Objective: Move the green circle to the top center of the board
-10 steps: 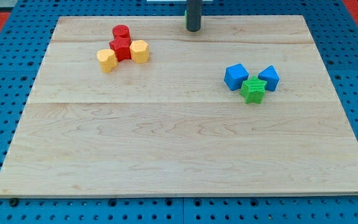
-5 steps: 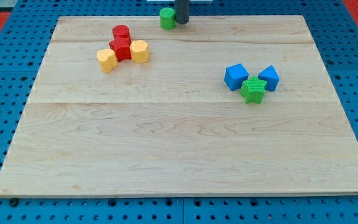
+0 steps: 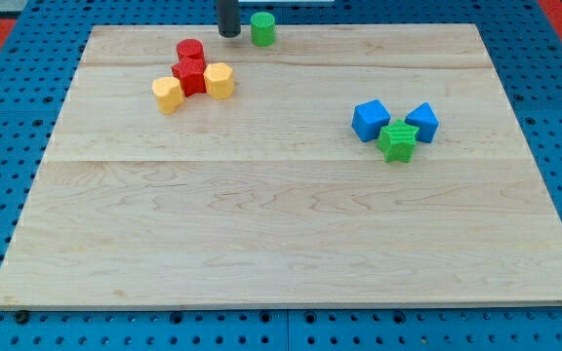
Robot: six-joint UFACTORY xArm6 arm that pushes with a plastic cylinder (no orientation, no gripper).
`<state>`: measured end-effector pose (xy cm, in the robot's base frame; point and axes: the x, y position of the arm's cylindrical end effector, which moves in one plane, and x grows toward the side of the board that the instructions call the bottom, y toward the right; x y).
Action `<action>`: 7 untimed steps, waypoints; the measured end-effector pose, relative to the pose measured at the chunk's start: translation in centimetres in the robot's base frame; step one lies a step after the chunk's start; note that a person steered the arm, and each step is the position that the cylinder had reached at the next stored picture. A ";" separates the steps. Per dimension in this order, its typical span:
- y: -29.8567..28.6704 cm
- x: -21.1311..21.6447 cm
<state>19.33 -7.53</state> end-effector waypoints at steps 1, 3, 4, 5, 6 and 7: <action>0.0 -0.1; 1.2 4.2; 2.0 12.1; 8.4 11.9; 12.2 7.2; 12.5 2.2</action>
<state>21.48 4.95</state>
